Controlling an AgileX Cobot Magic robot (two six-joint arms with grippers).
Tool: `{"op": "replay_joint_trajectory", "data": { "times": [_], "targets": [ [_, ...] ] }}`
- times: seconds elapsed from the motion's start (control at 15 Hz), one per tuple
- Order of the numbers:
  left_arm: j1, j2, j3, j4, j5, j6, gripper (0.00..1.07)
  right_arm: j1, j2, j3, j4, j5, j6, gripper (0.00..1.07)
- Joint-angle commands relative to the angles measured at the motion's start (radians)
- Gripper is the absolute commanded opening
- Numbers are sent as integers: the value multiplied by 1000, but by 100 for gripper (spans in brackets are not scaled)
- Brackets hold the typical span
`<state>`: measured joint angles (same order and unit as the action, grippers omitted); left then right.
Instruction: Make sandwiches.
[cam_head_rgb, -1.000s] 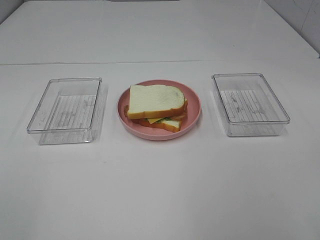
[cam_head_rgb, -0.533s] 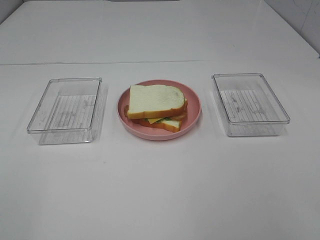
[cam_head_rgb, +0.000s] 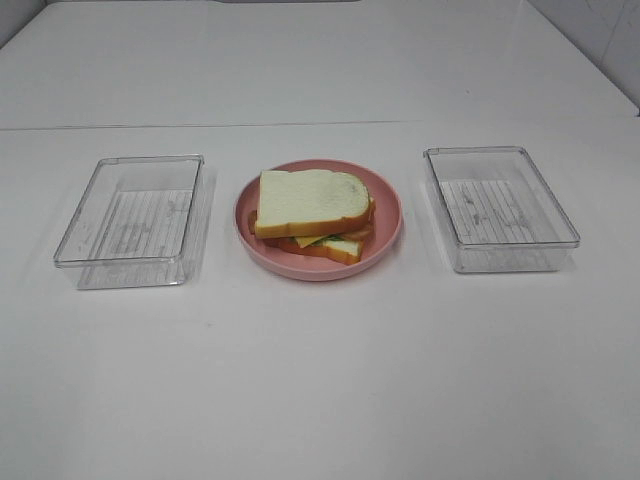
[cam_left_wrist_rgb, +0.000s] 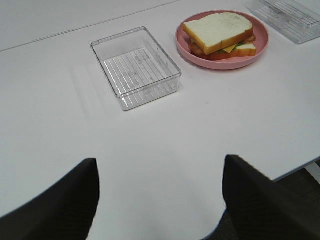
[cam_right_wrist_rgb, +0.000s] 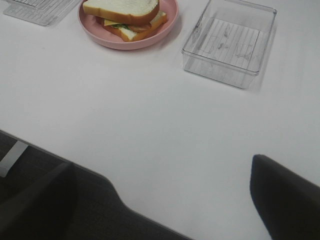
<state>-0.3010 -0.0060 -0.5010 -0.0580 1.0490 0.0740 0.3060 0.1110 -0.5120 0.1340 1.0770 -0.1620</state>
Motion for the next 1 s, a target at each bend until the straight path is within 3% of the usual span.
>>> {"op": "replay_joint_trajectory", "data": {
  "times": [0.07,0.2,0.33,0.4,0.53,0.73,1.0],
  "targets": [
    [-1,-22,1,-2,-9,1,68,3,-7,4,2,-10,-6,87],
    [64,-22,1,-2,-9,1,68,3,-7,4,2,-10,-6,87],
    [179,-22,1,-2,-9,1,68,-3,-8,4,4,-10,-6,87],
    [264,-22,1,-2,-9,1,68,-51,-8,4,17,-10,-6,87],
    [326,-23,1,-2,-9,1,68,-143,-8,4,18,-10,-6,87],
    [324,-23,1,-2,-9,1,68,-281,-12,4,18,-10,-6,87],
    [323,-23,1,-2,-9,1,68,-308,-68,4,22,-10,-6,87]
  ]
}}
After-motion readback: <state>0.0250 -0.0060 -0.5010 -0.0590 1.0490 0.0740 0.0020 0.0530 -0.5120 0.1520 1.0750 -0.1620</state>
